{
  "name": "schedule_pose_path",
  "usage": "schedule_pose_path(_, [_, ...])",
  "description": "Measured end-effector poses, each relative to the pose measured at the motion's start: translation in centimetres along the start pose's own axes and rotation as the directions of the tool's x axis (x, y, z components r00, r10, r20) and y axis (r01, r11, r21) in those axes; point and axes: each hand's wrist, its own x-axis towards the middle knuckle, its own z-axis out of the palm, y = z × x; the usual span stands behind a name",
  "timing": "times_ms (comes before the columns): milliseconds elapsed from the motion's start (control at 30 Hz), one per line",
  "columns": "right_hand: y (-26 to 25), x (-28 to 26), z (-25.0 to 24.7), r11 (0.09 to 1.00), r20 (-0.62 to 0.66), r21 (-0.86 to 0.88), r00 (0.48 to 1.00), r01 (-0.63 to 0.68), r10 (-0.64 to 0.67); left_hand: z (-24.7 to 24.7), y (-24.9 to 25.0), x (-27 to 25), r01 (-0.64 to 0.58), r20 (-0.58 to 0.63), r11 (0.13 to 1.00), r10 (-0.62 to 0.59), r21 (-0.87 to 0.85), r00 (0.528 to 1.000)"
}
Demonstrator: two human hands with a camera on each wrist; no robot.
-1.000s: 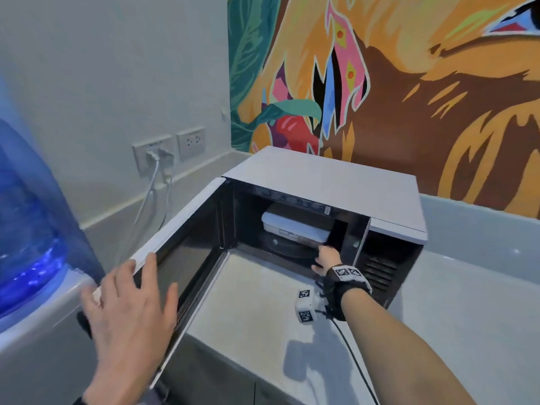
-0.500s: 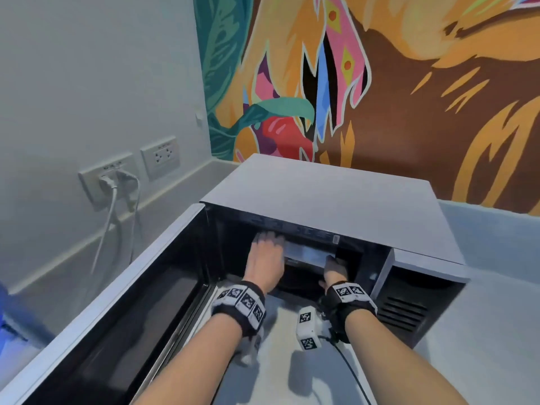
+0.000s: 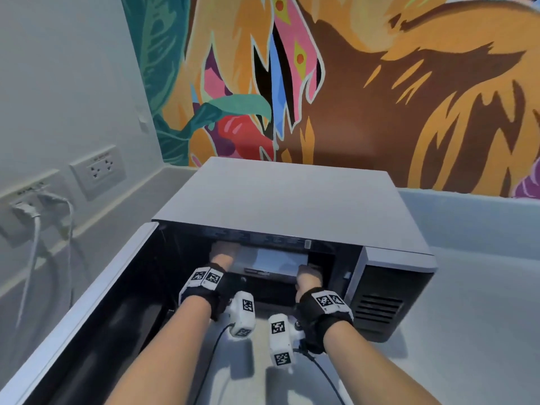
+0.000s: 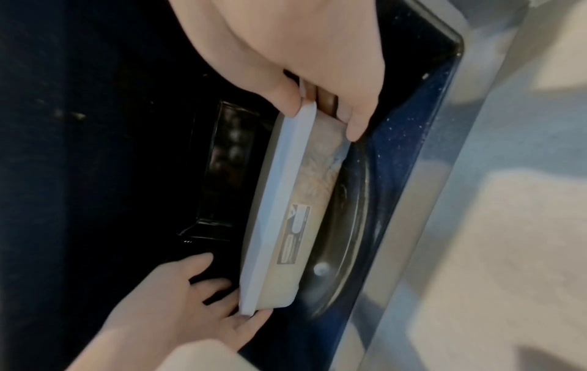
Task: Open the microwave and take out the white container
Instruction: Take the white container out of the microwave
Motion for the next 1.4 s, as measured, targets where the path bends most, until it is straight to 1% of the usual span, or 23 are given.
schedule_pose_path(33, [0.4,0.3,0.0,0.999,-0.026,0.032,1.0,0.017,-0.016,0.1,0.0,0.4,0.001,-0.024,1.0,-0.002,-0.024,1.0])
schedule_pose_path(67, [0.8,0.2,0.1,0.996,-0.073,0.083,0.997,0.023,-0.017,0.2,-0.2,0.4,0.004,-0.075,0.996,-0.011,-0.093,0.997])
schedule_pose_path(133, [1.7,-0.4,0.1,0.984,-0.102,0.157,0.993,0.079,-0.063,0.2,-0.3,-1.4,-0.05,-0.255,0.978,-0.003,-0.2,0.967])
schedule_pose_path(167, [2.3,-1.1,0.0,0.982,-0.079,0.147,0.991,0.116,-0.105,0.1,-0.8,-2.2,-0.06,-0.295,0.975,-0.006,-0.213,0.956])
schedule_pose_path(233, [3.5,-2.9,-0.9,0.981,-0.043,0.1,0.986,0.168,-0.164,0.6,-1.9,-4.2,-0.032,-0.334,0.969,-0.053,-0.245,0.941])
schedule_pose_path(333, [5.4,-5.3,-2.6,0.977,0.031,0.051,0.977,0.209,-0.211,1.7,-4.0,-7.9,0.023,-0.389,0.959,-0.137,-0.283,0.911])
schedule_pose_path(400, [7.5,-6.2,-4.2,0.972,0.067,0.014,0.97,0.233,-0.234,3.1,-5.6,-10.7,0.037,-0.405,0.952,-0.163,-0.303,0.9])
schedule_pose_path(467, [10.0,-6.6,-6.3,0.968,0.076,-0.026,0.966,0.248,-0.245,5.3,-7.3,-13.6,0.035,-0.371,0.932,-0.178,-0.361,0.912])
schedule_pose_path(500, [11.1,-7.1,-7.7,0.968,0.058,-0.026,0.967,0.252,-0.25,6.5,-8.0,-15.3,0.033,-0.349,0.926,-0.174,-0.376,0.921])
schedule_pose_path(600, [14.0,-8.3,-12.9,0.977,0.005,0.017,0.977,0.212,-0.212,11.3,-9.1,-20.1,0.025,-0.249,0.922,-0.13,-0.386,0.96])
schedule_pose_path(700, [15.6,-8.7,-19.2,0.984,-0.104,0.054,0.981,0.168,-0.162,16.1,-8.1,-23.3,-0.021,-0.162,0.935,-0.039,-0.353,0.986])
schedule_pose_path(767, [16.0,-8.2,-23.2,0.984,-0.186,0.063,0.971,0.165,-0.151,19.0,-6.3,-24.4,-0.04,-0.108,0.946,0.005,-0.32,0.994])
schedule_pose_path(833, [15.9,-7.3,-27.2,0.984,-0.253,0.047,0.955,0.171,-0.154,21.5,-3.9,-25.1,-0.047,-0.043,0.954,0.036,-0.297,0.998])
schedule_pose_path(900, [15.2,-6.7,-31.0,0.986,-0.342,0.009,0.928,0.164,-0.151,23.9,-1.2,-25.8,-0.054,0.033,0.956,0.066,-0.289,0.997])
schedule_pose_path(967, [14.1,-6.3,-34.4,0.989,-0.447,-0.051,0.883,0.135,-0.144,26.0,1.3,-26.4,-0.064,0.117,0.955,0.101,-0.288,0.988])
schedule_pose_path(1033, [13.1,-5.9,-37.6,0.99,-0.527,-0.087,0.839,0.108,-0.138,27.9,3.5,-26.8,-0.075,0.191,0.955,0.134,-0.286,0.973])
schedule_pose_path(1133, [12.2,-4.3,-41.3,0.985,-0.554,-0.157,0.819,0.069,-0.146,29.7,6.1,-26.9,-0.086,0.281,0.948,0.176,-0.307,0.943])
schedule_pose_path(1167, [12.1,-4.1,-41.9,0.983,-0.551,-0.177,0.822,0.055,-0.145,29.9,6.5,-26.8,-0.085,0.3,0.944,0.186,-0.32,0.936])
schedule_pose_path(1233, [11.5,-3.4,-42.9,0.983,-0.541,-0.177,0.831,0.04,-0.131,30.4,7.6,-26.3,-0.073,0.33,0.934,0.196,-0.35,0.923])
schedule_pose_path(1333, [10.3,-2.6,-43.7,0.975,-0.489,-0.215,0.857,0.062,-0.162,31.2,8.9,-25.7,-0.054,0.355,0.92,0.203,-0.387,0.913])
schedule_pose_path(1400, [9.5,-2.0,-43.7,0.955,-0.448,-0.287,0.872,0.072,-0.2,31.4,9.4,-25.4,-0.043,0.348,0.909,0.203,-0.415,0.915])
